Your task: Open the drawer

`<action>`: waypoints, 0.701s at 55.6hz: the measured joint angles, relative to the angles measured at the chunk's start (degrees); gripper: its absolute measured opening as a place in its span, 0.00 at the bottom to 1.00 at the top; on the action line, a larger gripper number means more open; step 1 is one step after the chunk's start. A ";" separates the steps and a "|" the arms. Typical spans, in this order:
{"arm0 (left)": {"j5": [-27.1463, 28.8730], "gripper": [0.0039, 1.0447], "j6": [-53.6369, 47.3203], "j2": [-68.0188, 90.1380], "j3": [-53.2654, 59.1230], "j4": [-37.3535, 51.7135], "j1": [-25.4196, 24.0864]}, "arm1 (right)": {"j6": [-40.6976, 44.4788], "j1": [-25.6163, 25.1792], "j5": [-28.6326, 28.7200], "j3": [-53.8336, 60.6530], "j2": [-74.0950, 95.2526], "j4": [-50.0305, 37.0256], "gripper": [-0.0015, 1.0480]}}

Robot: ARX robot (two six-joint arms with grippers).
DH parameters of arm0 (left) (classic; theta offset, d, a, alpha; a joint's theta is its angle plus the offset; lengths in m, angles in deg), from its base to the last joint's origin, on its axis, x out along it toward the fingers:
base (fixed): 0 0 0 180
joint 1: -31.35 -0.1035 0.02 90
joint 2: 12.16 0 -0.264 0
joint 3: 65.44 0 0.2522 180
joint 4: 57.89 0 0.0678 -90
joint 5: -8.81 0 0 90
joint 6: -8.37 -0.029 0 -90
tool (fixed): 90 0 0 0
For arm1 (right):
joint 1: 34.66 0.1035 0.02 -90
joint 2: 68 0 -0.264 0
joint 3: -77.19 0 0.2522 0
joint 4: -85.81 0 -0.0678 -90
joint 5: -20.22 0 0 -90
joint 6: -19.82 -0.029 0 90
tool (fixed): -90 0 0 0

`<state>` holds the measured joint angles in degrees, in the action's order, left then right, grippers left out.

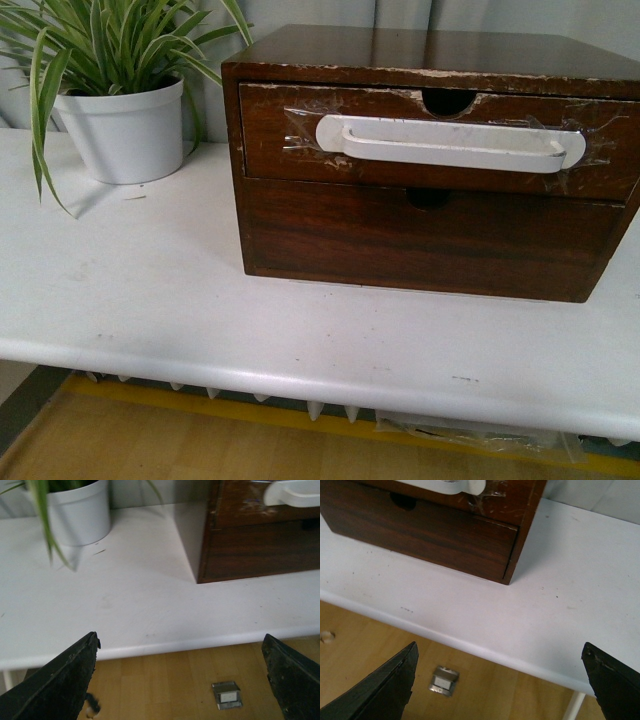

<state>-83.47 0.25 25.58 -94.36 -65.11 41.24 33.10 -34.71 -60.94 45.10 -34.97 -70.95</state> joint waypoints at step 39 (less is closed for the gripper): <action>-15.23 0.94 -37.86 49.72 -43.56 -12.22 15.28 | 29.86 2.54 8.90 -30.67 35.60 14.32 0.91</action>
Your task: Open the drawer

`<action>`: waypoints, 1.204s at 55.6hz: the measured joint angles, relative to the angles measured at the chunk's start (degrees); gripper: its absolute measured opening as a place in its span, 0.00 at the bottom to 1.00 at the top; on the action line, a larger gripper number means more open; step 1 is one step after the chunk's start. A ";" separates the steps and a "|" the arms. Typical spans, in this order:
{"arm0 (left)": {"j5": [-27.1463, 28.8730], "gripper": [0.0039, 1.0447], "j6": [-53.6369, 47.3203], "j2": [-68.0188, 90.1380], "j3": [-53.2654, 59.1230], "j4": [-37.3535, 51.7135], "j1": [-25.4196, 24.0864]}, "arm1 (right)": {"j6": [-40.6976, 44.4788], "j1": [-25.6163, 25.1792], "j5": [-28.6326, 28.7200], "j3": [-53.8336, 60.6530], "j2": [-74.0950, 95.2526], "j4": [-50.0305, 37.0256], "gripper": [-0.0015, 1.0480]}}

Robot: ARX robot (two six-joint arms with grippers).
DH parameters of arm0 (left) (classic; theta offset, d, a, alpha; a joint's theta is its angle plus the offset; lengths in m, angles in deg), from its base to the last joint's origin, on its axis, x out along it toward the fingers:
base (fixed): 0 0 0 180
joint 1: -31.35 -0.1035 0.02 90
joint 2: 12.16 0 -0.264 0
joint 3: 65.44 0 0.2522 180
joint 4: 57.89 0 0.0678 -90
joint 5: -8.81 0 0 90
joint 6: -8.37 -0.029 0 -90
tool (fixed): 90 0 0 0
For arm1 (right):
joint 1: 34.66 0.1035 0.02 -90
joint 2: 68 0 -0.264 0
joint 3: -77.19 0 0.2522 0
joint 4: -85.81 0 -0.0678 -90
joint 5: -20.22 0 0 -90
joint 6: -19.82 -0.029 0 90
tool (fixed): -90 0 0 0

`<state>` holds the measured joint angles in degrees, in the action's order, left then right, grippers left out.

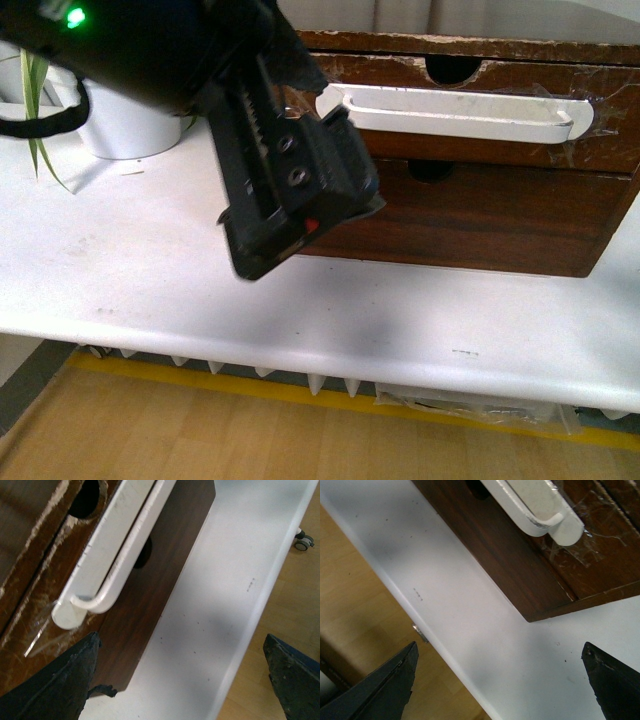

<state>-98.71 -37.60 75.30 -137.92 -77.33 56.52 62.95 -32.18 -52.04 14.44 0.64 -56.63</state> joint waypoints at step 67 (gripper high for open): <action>1.38 0.94 -10.56 18.69 -22.21 -14.43 1.25 | 5.31 4.76 4.81 -11.78 17.11 -2.27 0.91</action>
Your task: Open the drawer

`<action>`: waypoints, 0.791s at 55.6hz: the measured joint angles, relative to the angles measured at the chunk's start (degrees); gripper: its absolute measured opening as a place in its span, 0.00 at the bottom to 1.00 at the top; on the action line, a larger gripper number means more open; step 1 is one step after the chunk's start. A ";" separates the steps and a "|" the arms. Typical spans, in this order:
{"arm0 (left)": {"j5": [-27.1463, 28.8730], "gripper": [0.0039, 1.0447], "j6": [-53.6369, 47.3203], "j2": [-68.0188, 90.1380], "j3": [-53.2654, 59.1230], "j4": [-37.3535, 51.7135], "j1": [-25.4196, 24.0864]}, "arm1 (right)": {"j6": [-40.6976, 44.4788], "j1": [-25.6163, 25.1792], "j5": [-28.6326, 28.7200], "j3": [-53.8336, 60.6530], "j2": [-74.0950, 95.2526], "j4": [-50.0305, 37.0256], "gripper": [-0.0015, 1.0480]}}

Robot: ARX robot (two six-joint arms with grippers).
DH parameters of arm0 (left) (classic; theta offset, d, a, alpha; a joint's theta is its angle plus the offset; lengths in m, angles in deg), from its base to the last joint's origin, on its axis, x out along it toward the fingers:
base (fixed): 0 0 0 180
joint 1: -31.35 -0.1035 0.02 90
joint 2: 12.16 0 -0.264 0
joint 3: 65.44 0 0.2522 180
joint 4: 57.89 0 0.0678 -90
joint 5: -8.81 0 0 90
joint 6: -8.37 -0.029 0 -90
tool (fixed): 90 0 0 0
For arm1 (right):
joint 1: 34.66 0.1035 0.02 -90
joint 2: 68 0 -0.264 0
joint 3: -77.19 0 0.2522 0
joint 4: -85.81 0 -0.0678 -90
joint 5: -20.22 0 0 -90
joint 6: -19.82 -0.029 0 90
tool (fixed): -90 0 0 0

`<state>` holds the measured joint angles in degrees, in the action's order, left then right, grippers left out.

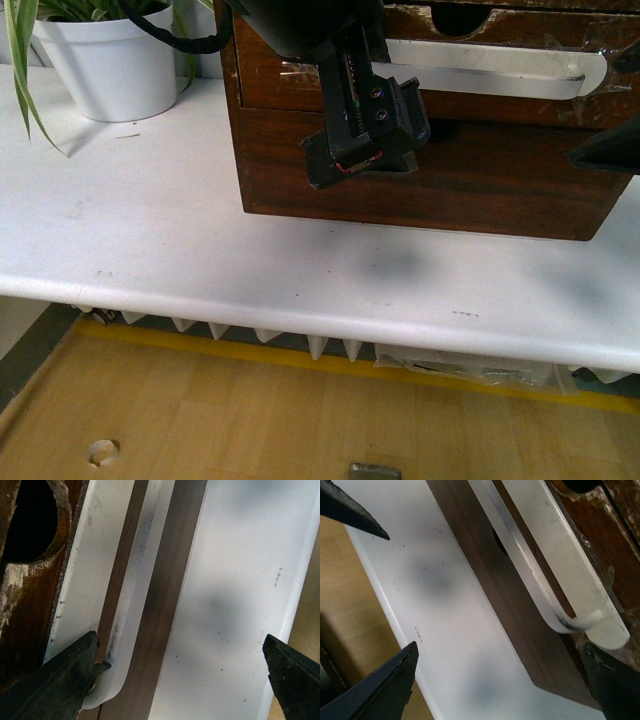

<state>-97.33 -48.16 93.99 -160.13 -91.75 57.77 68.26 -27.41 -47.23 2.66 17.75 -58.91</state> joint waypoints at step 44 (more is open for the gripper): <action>-2.08 0.94 -1.27 -0.85 0.57 -2.40 -0.13 | 2.32 3.43 0.52 -5.92 7.37 3.19 0.91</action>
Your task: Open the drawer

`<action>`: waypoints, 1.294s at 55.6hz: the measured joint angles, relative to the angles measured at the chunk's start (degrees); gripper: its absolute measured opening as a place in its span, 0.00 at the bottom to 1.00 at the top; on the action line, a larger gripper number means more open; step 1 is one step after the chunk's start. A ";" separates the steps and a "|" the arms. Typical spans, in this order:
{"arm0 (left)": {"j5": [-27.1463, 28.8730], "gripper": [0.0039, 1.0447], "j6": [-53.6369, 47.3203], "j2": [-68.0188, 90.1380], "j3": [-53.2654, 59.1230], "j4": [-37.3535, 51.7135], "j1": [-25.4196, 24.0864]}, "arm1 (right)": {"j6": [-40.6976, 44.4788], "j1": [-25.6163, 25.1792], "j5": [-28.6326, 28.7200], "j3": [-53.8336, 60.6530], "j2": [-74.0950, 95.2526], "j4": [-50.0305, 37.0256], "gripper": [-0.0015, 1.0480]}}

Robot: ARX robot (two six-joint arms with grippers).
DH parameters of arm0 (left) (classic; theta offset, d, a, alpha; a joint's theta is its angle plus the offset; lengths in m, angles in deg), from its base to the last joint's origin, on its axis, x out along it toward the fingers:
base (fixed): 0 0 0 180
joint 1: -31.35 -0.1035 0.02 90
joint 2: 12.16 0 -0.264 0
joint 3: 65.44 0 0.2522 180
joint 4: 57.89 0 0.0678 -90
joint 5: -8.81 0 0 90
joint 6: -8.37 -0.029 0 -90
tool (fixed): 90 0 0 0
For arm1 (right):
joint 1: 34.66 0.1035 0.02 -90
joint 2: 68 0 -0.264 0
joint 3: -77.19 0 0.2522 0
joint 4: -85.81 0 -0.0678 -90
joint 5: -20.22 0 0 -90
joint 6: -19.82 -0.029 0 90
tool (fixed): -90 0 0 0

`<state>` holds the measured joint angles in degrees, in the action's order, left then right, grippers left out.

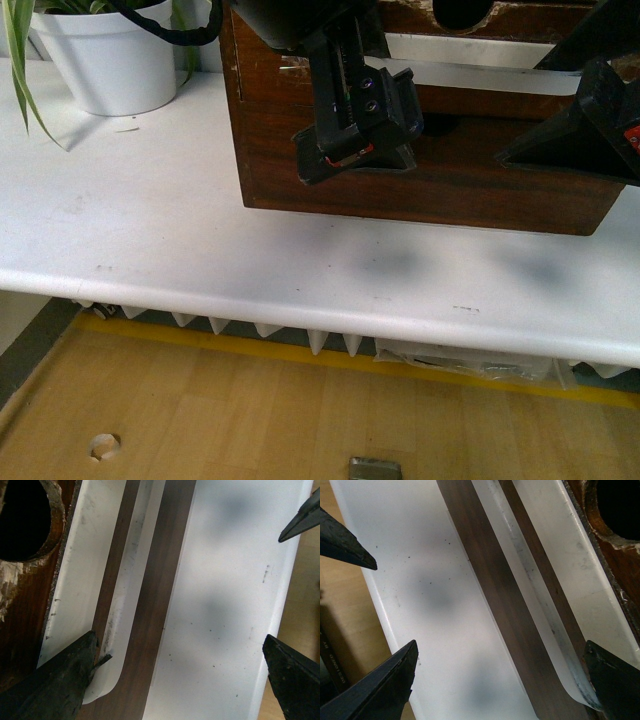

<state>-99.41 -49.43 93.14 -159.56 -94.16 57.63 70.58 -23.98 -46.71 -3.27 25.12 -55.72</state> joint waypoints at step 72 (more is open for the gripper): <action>8.68 0.94 23.02 -37.13 40.46 32.35 0.00 | -20.37 -3.61 2.60 32.06 -39.58 -18.34 0.91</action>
<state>-90.73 -26.41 56.00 -119.10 -61.81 57.63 50.21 -27.59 -44.11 28.80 -14.47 -74.05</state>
